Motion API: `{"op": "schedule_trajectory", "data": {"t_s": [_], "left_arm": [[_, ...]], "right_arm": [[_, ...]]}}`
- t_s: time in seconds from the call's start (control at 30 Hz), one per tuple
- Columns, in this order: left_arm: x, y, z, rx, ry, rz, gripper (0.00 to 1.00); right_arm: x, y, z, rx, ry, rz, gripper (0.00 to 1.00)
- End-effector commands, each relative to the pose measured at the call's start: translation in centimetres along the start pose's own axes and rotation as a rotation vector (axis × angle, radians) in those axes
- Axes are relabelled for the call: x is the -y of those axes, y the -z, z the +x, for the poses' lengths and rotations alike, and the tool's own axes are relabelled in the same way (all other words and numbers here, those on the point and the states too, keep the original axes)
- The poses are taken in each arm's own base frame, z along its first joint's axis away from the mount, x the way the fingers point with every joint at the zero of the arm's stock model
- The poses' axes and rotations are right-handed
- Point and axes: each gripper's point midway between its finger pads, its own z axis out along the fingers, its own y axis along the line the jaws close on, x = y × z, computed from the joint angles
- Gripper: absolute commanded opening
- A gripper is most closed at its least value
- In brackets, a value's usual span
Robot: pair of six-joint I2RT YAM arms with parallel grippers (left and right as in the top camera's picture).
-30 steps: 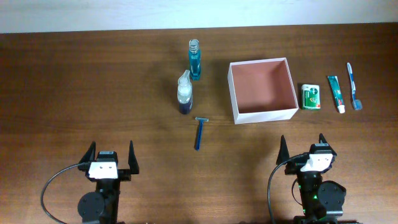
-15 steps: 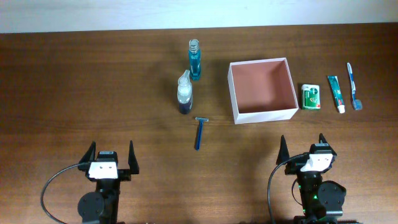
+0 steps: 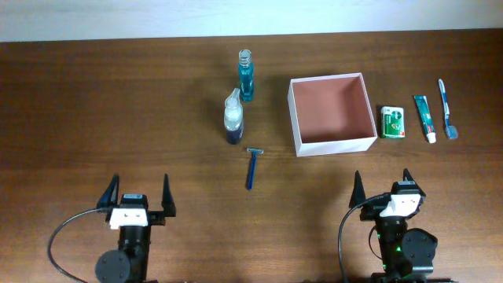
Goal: Pack container
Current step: 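Reach the left gripper to the soap pump bottle and grasp it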
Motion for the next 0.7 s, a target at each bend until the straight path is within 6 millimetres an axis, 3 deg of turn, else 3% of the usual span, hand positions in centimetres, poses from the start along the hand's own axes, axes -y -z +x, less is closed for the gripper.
{"op": "schedule_trajectory", "data": {"t_s": [0.0, 0.27, 0.33, 0.4, 0.5, 0.57, 0.67], "left_arm": [[2.5, 0.3, -2.2, 0.084, 0.057, 0.152, 1.00], [2.0, 2.0, -12.7, 0.286, 0.045, 0.150, 0.99], [3.4, 3.0, -17.7, 0.348, 0.012, 0.254, 0.99], [3.8, 3.6, -20.8, 0.390, -0.006, 0.284, 0.99], [4.3, 4.3, -23.9, 0.439, -0.031, 0.322, 1.00], [6.1, 4.4, -25.7, 0.456, -0.113, 0.438, 0.99], [7.9, 2.2, -26.8, 0.346, -0.116, 0.610, 0.99]], "right_arm": [[0.1, 0.0, 0.2, -0.002, -0.001, 0.009, 0.99], [0.1, 0.0, 0.2, -0.002, -0.001, 0.009, 0.99], [0.1, 0.0, 0.2, -0.002, -0.001, 0.009, 0.99], [0.1, 0.0, 0.2, -0.002, -0.001, 0.009, 0.99], [0.1, 0.0, 0.2, -0.002, -0.001, 0.009, 0.99], [0.1, 0.0, 0.2, -0.002, -0.001, 0.009, 0.99], [0.1, 0.0, 0.2, -0.002, -0.001, 0.009, 0.99]]}}
